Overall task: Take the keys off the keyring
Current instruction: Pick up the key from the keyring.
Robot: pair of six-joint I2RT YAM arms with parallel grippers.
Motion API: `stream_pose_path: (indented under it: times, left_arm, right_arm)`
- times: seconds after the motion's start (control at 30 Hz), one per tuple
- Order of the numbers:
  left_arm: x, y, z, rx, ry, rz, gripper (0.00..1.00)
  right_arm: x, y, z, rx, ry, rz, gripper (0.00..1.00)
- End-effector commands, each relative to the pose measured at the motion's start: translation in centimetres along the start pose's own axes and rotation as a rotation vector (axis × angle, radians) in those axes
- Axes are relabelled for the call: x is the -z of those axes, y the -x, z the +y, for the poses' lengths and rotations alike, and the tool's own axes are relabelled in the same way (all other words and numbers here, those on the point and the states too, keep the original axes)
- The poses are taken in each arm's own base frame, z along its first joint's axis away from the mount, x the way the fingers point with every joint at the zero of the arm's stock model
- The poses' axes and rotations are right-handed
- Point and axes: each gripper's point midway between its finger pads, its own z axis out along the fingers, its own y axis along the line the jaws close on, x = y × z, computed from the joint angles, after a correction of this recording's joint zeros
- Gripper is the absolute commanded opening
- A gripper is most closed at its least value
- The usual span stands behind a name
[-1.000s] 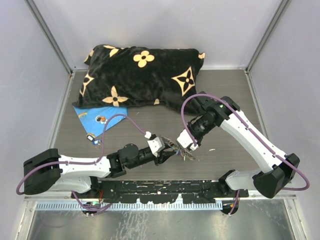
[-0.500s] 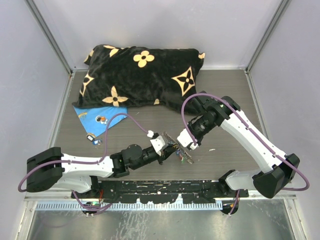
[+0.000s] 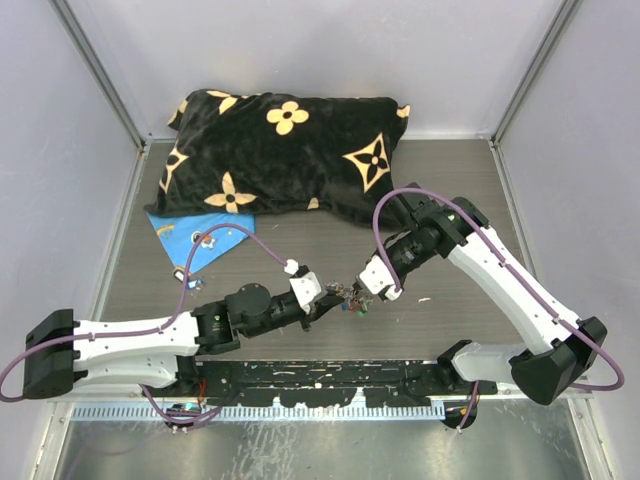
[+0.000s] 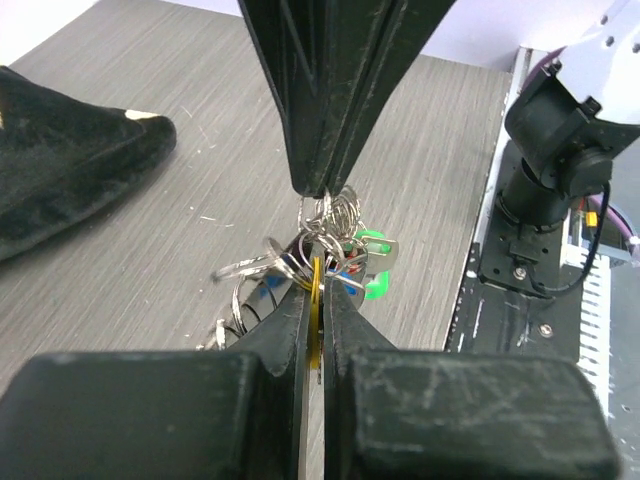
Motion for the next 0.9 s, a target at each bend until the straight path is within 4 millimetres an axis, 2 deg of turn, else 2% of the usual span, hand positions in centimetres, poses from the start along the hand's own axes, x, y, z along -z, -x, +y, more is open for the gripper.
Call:
stream_pose_path:
  times: [0.0,0.47,0.87]
  left_arm:
    - [0.7,1.4,-0.8,-0.020,-0.054,0.035,0.00]
    - [1.9,2.1,-1.3,-0.011,-0.084,0.064,0.00]
    - [2.5,2.5,-1.8,-0.035,-0.126,0.114,0.00]
  right_arm:
    - [0.6,0.6,0.3,-0.021,-0.040,-0.029,0.01]
    - [-0.4,1.0,0.4,-0.098,-0.075,-0.168,0.01]
    - [-1.0,0.8,0.1,-0.153,-0.096,-0.214,0.01]
